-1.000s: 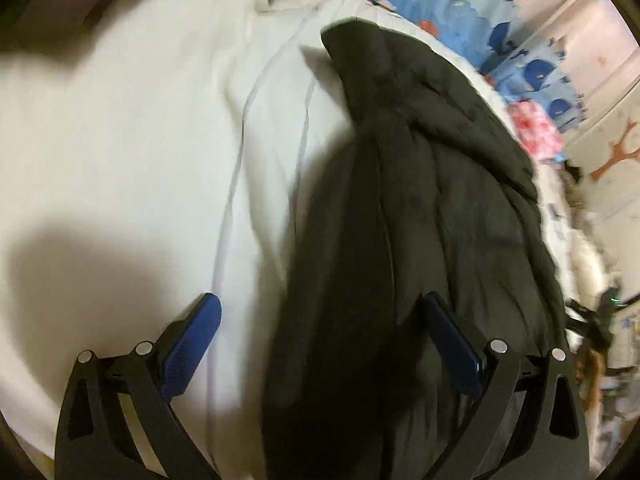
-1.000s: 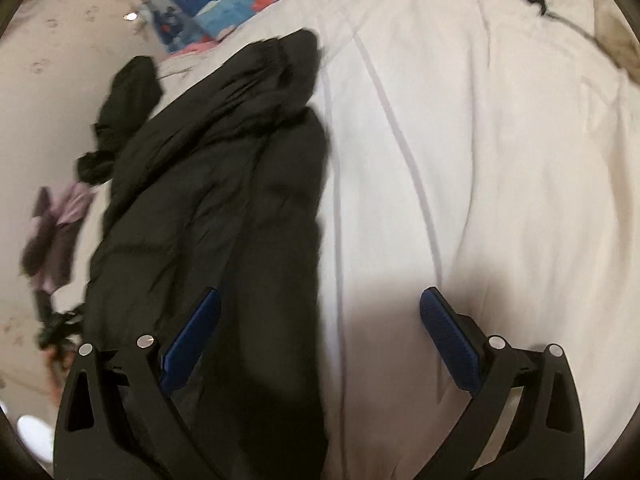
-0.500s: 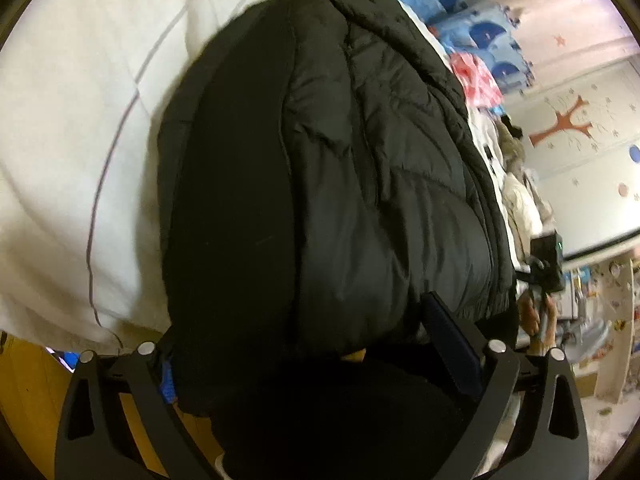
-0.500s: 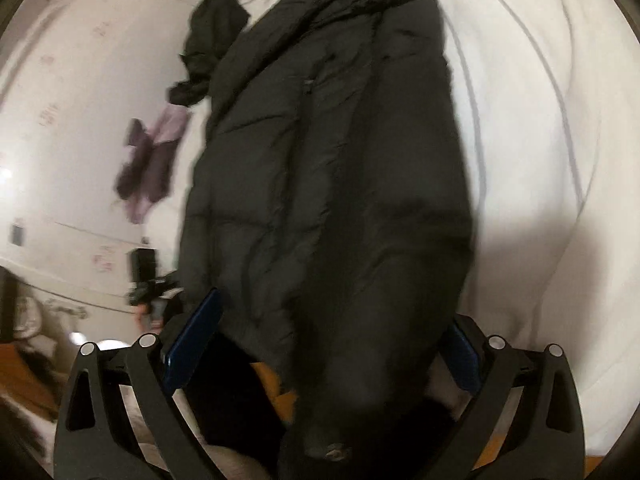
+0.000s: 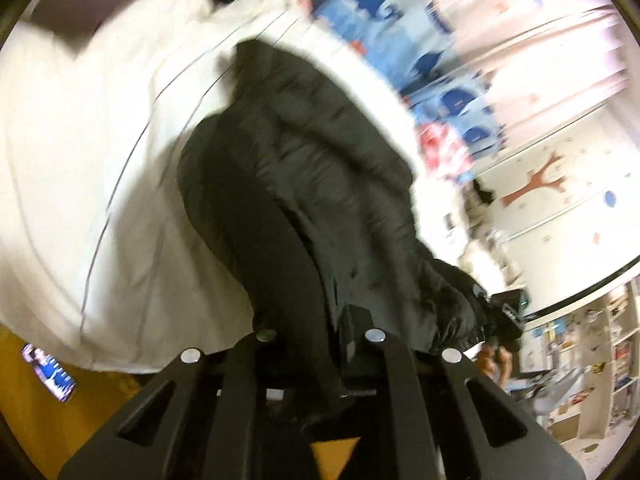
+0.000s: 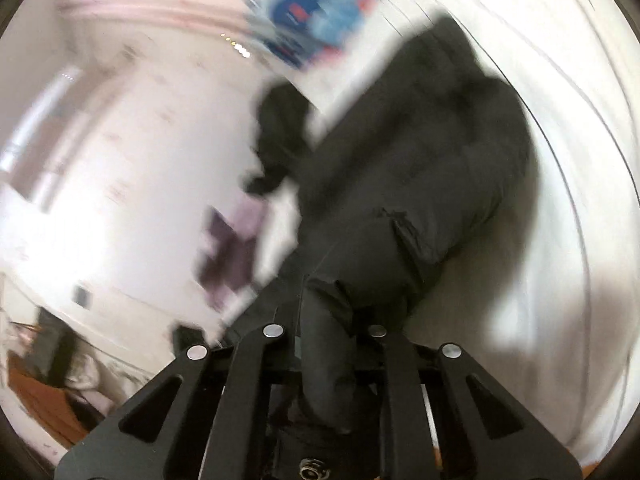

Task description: Fold large clothes

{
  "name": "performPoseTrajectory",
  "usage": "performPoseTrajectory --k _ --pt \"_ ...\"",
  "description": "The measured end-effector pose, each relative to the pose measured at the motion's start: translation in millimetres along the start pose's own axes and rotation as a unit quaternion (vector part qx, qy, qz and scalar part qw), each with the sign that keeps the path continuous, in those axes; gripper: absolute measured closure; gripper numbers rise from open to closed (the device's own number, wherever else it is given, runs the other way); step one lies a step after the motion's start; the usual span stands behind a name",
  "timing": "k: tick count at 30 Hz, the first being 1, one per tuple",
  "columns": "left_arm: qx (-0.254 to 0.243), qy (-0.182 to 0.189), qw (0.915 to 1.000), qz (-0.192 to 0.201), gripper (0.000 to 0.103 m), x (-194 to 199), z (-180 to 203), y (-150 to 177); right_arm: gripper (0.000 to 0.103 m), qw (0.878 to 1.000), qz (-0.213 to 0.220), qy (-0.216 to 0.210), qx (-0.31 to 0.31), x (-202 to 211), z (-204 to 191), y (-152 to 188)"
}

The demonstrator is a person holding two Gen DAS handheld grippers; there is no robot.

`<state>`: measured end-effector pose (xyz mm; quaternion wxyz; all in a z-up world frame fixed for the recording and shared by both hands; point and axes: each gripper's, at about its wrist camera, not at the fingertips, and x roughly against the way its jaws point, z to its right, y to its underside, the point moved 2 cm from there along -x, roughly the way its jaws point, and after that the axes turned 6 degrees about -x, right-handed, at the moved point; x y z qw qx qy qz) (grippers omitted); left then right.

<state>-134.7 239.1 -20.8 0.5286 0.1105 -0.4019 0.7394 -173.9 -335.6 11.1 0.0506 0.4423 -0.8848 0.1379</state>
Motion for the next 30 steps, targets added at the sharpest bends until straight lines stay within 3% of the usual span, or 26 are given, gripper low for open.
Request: performPoseTrajectory --k 2,7,9,11,14,16,19,20,21,22,24,26,28,30 --pt "-0.016 0.016 0.9996 0.016 0.092 16 23 -7 0.093 0.999 0.029 -0.030 0.006 19 -24 -8" --pt "-0.063 0.060 0.9953 0.042 0.092 67 77 3 0.093 0.995 0.053 -0.053 0.069 92 -86 4" --pt "-0.083 0.074 0.9932 0.033 0.092 84 87 19 0.094 0.993 0.045 -0.037 0.106 129 -100 25" --pt "-0.123 0.071 0.9898 -0.005 0.092 94 91 49 0.093 0.992 0.019 -0.008 0.128 149 -102 49" --pt "-0.171 0.029 0.9810 -0.086 0.081 94 73 101 0.086 0.988 -0.051 0.069 0.129 180 -70 92" --pt "-0.155 -0.003 0.9808 -0.118 0.074 99 43 127 0.084 0.982 -0.080 0.139 0.098 206 -29 113" --pt "-0.109 -0.086 0.9843 -0.109 0.066 120 -2 132 0.083 0.971 -0.059 0.226 0.054 240 13 117" --pt "-0.079 -0.122 0.9850 -0.093 0.063 132 -19 122 0.080 0.969 -0.038 0.238 0.043 250 16 109" --pt "-0.057 -0.143 0.9854 -0.073 0.057 141 -28 112 0.071 0.970 -0.020 0.241 0.037 255 13 101" --pt "-0.041 -0.157 0.9854 -0.050 0.046 149 -33 100 0.061 0.970 0.001 0.241 0.042 256 6 90" --pt "-0.042 -0.167 0.9850 0.006 0.030 156 -28 72 0.006 0.966 0.048 0.240 0.081 240 -23 66" --pt "-0.065 -0.162 0.9840 0.038 0.023 142 -11 45 0.006 0.966 0.062 0.221 0.121 207 -46 45" --pt "-0.079 -0.142 0.9855 0.050 0.023 101 7 14 0.006 0.967 0.039 0.208 0.141 149 -57 17" --pt "-0.088 -0.134 0.9859 0.047 0.023 48 25 -15 0.006 0.964 0.029 0.223 0.144 94 -55 -8"
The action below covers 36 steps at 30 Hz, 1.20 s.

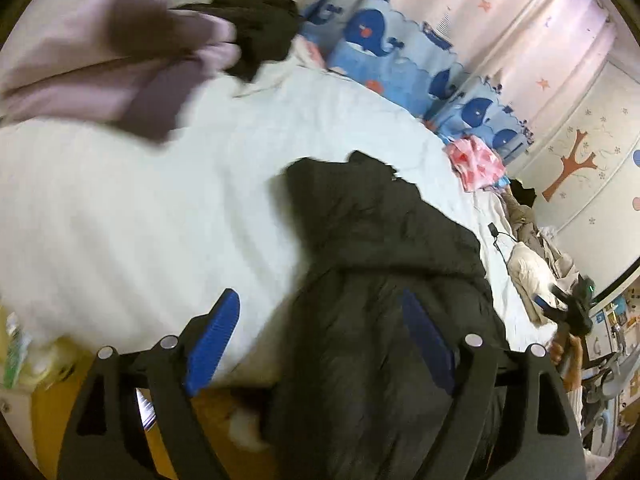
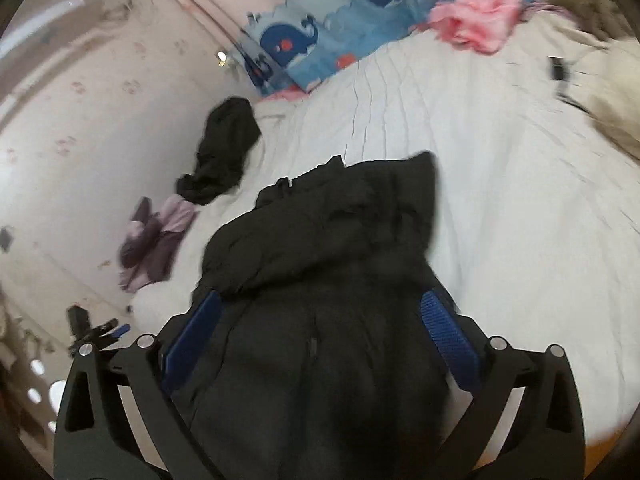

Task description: Fold large clothes

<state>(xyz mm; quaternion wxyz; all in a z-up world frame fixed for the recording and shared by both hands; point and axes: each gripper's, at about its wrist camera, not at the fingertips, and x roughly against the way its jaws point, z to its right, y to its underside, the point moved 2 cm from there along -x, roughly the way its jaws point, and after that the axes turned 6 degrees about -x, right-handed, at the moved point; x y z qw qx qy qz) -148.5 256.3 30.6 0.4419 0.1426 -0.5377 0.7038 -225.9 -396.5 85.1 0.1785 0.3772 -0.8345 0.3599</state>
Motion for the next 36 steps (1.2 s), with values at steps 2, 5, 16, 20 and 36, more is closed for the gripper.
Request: performPoseTrajectory --k 2,5,16,20,36 --pt "-0.007 0.001 1.0000 0.002 0.023 -35 18 -17 0.006 0.999 -0.005 0.037 0.006 -65 -8 -24" --pt "-0.001 0.004 1.0000 -0.001 0.023 -92 42 -38 0.006 0.994 -0.008 0.107 -0.006 -139 6 -51" --pt "0.005 -0.023 0.9993 -0.028 0.023 -177 51 -61 0.081 0.969 0.047 0.209 0.122 -205 -20 -60" --pt "0.000 -0.029 0.9996 0.003 0.017 -177 54 -74 0.081 0.966 0.109 0.213 0.097 -173 -18 -73" --pt "-0.008 -0.087 0.9961 -0.015 0.013 -220 46 -71 0.028 0.955 0.151 0.244 0.070 -151 2 -63"
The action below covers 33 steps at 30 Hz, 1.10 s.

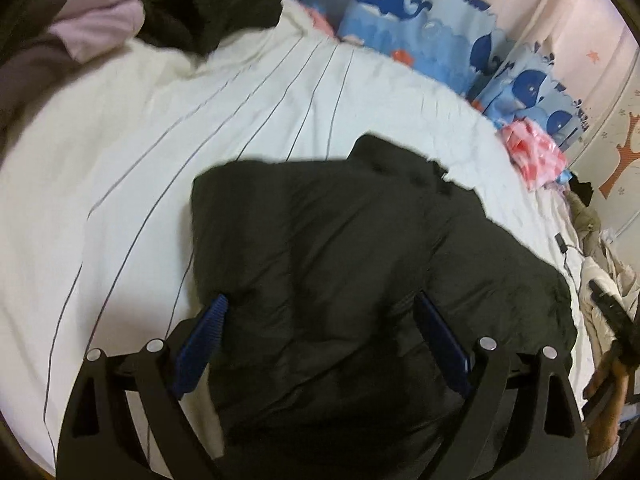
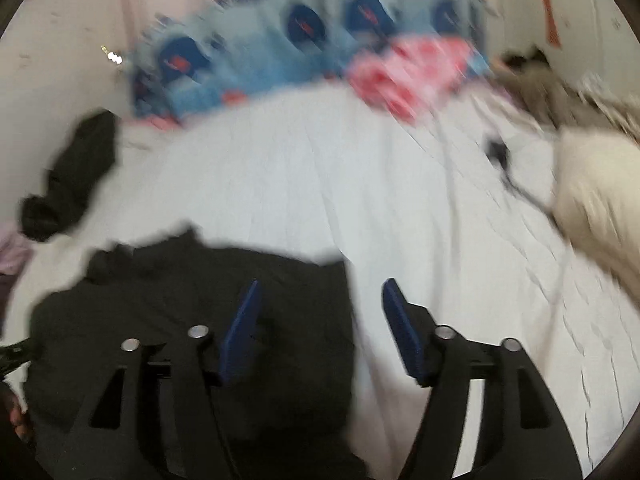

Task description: Fold large clothes

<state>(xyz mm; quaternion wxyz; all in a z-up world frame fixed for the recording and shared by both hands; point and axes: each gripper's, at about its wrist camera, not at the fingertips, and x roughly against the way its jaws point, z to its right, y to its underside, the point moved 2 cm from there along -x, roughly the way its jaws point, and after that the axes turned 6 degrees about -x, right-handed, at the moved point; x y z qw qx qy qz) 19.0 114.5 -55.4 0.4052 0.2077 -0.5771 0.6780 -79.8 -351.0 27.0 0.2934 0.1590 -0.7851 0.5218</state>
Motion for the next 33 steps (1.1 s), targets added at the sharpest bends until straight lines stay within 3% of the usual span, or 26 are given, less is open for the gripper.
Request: performPoseTrajectory --k 2,3,5,7,9,14,33 --pt "0.001 -0.004 1.0000 0.008 0.010 -3 4 -2 0.018 0.999 -0.001 -0.031 0.031 -1 -25 -3" --pt "0.001 -0.009 0.9999 0.006 0.010 -8 6 -1 0.018 0.998 -0.013 -0.042 0.044 -8 -35 -1" --pt "-0.005 -0.020 0.9998 0.001 0.010 -17 9 2 0.018 0.996 -0.068 -0.019 0.062 -43 -43 12" --pt "-0.015 -0.028 0.9995 0.002 0.009 -24 9 8 0.017 0.990 -0.120 0.038 0.068 -90 -26 39" --pt "-0.015 -0.016 0.9997 0.008 0.008 -27 7 13 0.010 0.990 -0.141 -0.003 -0.003 -114 6 61" --pt "-0.026 -0.026 0.9991 0.020 0.007 -35 8 23 0.009 0.991 -0.134 0.009 0.006 -114 2 69" --pt "0.000 -0.002 0.9997 0.026 0.007 -38 -1 30 0.007 0.993 -0.121 -0.003 0.002 -114 6 61"
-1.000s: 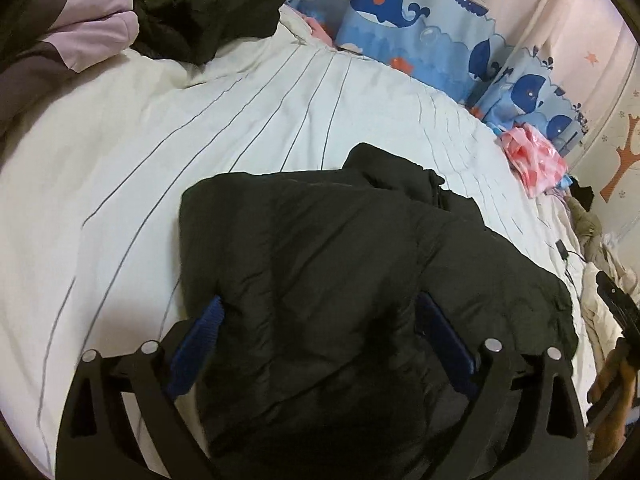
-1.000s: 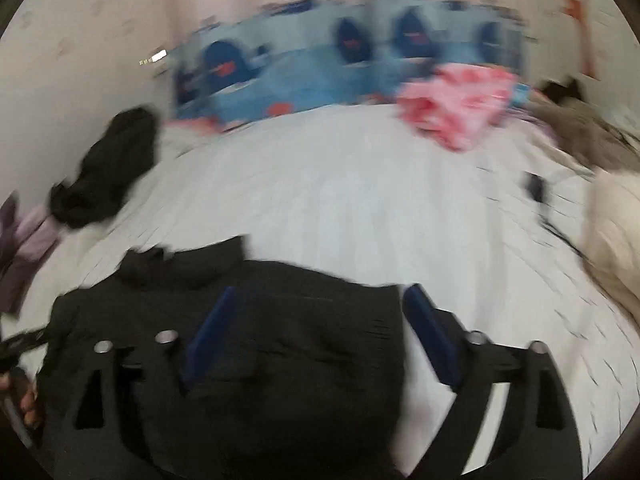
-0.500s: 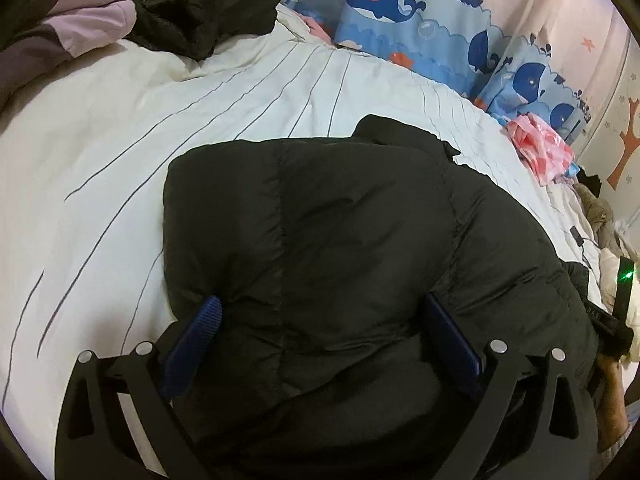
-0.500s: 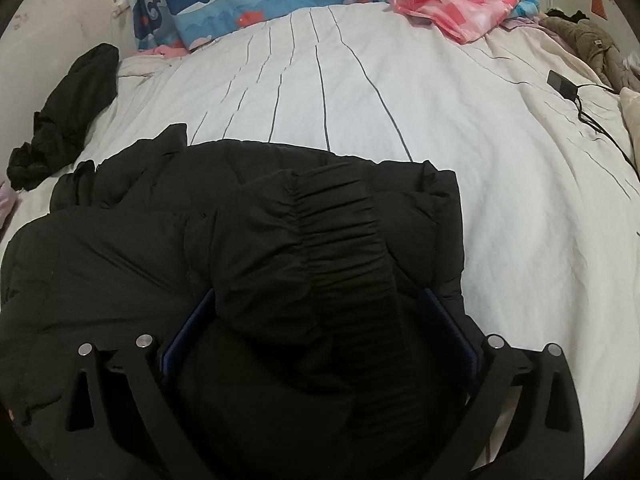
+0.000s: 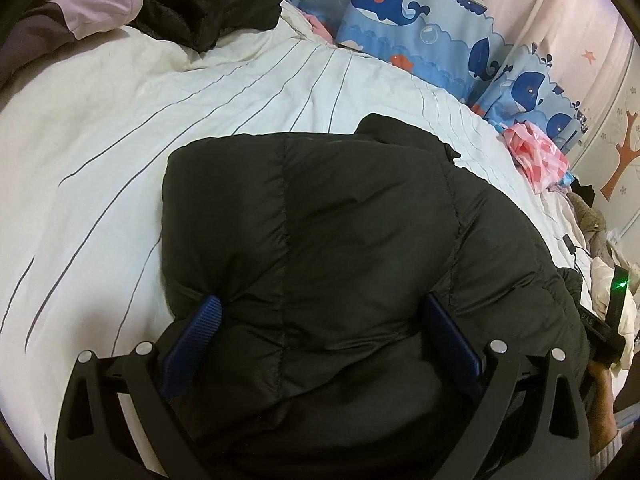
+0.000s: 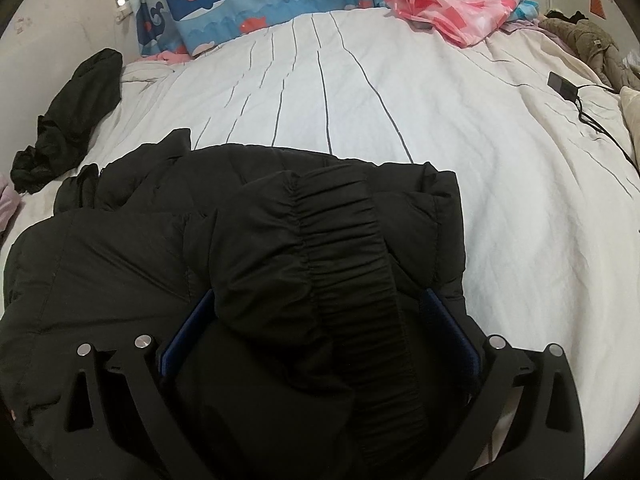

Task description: Fold large clothes

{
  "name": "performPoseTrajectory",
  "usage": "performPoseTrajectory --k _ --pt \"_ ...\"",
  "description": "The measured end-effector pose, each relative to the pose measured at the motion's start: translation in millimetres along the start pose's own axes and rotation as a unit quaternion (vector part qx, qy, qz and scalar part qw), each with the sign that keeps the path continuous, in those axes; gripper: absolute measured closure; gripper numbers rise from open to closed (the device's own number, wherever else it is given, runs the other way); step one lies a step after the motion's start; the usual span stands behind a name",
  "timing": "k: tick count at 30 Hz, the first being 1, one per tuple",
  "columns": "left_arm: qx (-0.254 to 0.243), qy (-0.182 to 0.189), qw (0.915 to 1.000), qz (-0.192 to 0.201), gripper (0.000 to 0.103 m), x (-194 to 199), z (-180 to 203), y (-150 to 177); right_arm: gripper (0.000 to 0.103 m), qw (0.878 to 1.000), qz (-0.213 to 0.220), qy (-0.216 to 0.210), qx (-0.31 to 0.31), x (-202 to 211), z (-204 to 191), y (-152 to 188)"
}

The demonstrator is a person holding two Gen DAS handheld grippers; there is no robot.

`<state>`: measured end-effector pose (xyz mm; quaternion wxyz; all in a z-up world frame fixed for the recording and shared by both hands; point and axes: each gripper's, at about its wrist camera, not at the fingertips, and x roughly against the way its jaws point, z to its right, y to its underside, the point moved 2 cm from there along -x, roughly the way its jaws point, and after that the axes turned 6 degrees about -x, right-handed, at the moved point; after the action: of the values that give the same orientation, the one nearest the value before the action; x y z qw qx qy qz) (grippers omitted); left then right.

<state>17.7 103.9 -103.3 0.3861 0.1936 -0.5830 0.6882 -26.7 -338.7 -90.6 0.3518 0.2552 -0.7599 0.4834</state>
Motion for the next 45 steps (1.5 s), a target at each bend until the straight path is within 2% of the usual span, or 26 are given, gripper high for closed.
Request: performPoseTrajectory --k 13,17,19,21,23,27,30,33,36,39,41,45 --pt "0.016 0.011 0.9998 -0.002 0.007 -1 -5 1 0.007 1.000 0.004 -0.010 -0.004 4 2 0" --pt "0.050 0.040 0.9978 0.015 0.007 25 -19 2 0.007 0.999 -0.029 -0.032 -0.023 12 10 -6" --pt "0.080 0.069 0.9939 0.031 0.007 51 -33 9 0.007 0.997 -0.020 -0.049 -0.050 36 18 -3" --pt "0.101 0.096 0.9895 0.039 0.007 82 -54 21 0.007 0.994 -0.006 -0.079 -0.073 65 30 6" --pt "0.106 0.105 0.9883 0.033 0.007 112 -81 40 0.007 0.992 -0.009 -0.095 -0.081 96 45 24" --pt "0.101 0.104 0.9893 -0.010 0.007 149 -128 83 0.007 0.989 -0.031 -0.111 -0.093 146 85 69" --pt "0.078 0.098 0.9908 -0.052 0.007 170 -149 114 0.007 0.981 -0.062 -0.128 -0.134 175 121 104" --pt "0.062 0.128 0.9861 -0.085 0.007 189 -154 138 0.007 0.967 -0.102 -0.172 -0.160 198 140 142" --pt "0.035 0.167 0.9805 -0.098 0.007 209 -146 150 0.007 0.959 -0.135 -0.204 -0.146 216 137 167" --pt "0.020 0.203 0.9732 -0.106 0.007 221 -137 153 0.007 0.952 -0.148 -0.235 -0.129 232 130 186" --pt "0.024 0.217 0.9701 -0.105 0.007 226 -139 153 0.007 0.944 -0.156 -0.262 -0.124 239 125 196" --pt "0.061 0.256 0.9607 -0.087 0.007 236 -142 156 0.007 0.934 -0.166 -0.288 -0.128 245 123 211"
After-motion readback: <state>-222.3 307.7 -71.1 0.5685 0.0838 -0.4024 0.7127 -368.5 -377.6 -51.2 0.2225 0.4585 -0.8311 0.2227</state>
